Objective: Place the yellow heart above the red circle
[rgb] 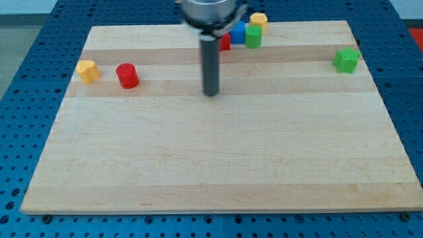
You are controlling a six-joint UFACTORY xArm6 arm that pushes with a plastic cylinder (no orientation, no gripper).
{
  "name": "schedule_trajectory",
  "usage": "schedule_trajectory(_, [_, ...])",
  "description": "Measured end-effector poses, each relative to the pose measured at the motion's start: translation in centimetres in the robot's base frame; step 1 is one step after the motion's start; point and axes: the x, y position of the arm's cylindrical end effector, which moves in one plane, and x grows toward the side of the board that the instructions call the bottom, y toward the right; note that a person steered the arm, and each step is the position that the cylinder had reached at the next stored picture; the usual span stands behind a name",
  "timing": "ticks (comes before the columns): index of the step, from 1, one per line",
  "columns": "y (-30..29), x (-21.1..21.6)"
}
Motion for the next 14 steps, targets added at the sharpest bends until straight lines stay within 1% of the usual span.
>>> schedule_trajectory(2, [-9.8, 7.7])
schedule_trajectory(3, [-15.0, 10.5])
schedule_trajectory(4, [-21.8, 10.6])
schedule_trajectory(5, [-26.3, 10.4])
schedule_trajectory(10, [-26.3, 7.9])
schedule_trajectory(11, [-26.3, 6.1])
schedule_trajectory(13, [-26.3, -1.5])
schedule_trajectory(14, [-26.3, -4.2])
